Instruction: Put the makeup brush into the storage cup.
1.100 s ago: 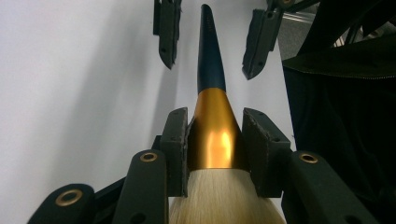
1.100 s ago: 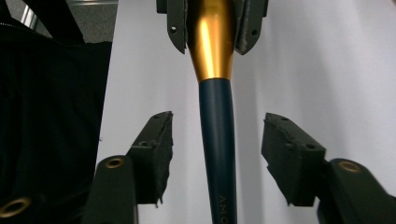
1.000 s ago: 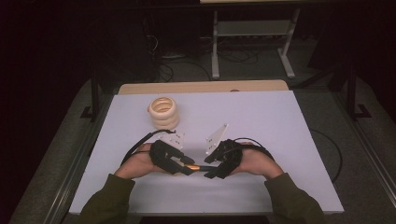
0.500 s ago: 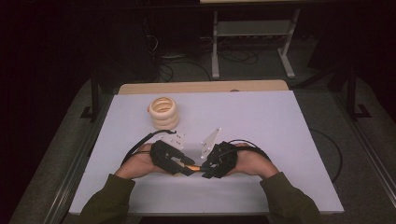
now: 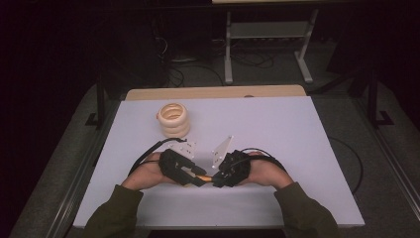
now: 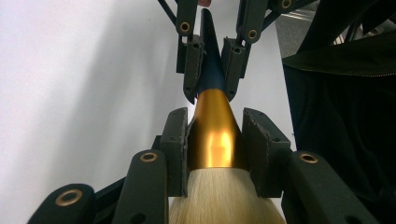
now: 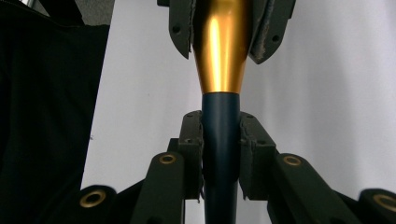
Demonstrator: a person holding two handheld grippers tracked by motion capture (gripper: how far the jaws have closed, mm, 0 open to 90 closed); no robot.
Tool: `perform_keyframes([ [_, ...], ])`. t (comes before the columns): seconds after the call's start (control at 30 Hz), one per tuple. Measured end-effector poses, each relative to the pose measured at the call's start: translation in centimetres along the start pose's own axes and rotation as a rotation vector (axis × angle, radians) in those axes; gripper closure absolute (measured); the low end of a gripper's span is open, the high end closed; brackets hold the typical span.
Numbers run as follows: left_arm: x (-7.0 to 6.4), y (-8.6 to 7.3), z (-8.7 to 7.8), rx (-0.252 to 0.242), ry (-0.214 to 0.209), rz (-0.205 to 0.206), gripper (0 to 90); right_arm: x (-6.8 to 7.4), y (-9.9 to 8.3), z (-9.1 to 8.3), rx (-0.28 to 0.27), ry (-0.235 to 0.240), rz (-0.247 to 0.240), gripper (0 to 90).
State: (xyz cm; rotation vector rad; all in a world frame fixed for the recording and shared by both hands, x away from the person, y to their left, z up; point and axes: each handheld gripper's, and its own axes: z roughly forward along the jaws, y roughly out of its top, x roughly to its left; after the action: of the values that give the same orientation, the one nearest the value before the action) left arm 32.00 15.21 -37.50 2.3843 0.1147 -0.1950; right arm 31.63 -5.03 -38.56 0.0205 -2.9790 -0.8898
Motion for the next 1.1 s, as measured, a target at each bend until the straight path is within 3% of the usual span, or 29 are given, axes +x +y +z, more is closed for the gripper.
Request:
perform_keyframes([
  [0.33, -0.1, 0.0, 0.0, 0.012, 0.0, 0.017, 62.8, 0.2, -0.1, 0.3, -0.005, -0.006, -0.015, 73.7],
  [0.5, -0.2, 0.0, 0.2, 0.041, 0.0, 0.035, 62.6, 0.3, -0.2, 0.5, -0.01, 0.005, -0.008, 74.0],
  [0.7, -0.2, -0.1, 0.2, 0.033, 0.004, 0.039, 61.7, 0.3, -0.4, 0.7, -0.028, 0.009, -0.007, 74.0],
  [0.9, 0.0, -0.2, -0.5, -0.023, 0.037, 0.02, 45.5, 0.1, -0.7, 0.7, -0.048, 0.013, 0.01, 74.1],
  [1.0, 0.1, -0.3, -1.1, -0.06, 0.075, 0.014, 36.1, -0.1, -0.9, 0.6, -0.06, 0.016, 0.017, 74.0],
  [1.1, 0.3, -0.4, -1.7, -0.092, 0.122, -0.006, 27.5, -0.3, -1.3, 0.4, -0.086, -0.01, 0.038, 74.0],
])
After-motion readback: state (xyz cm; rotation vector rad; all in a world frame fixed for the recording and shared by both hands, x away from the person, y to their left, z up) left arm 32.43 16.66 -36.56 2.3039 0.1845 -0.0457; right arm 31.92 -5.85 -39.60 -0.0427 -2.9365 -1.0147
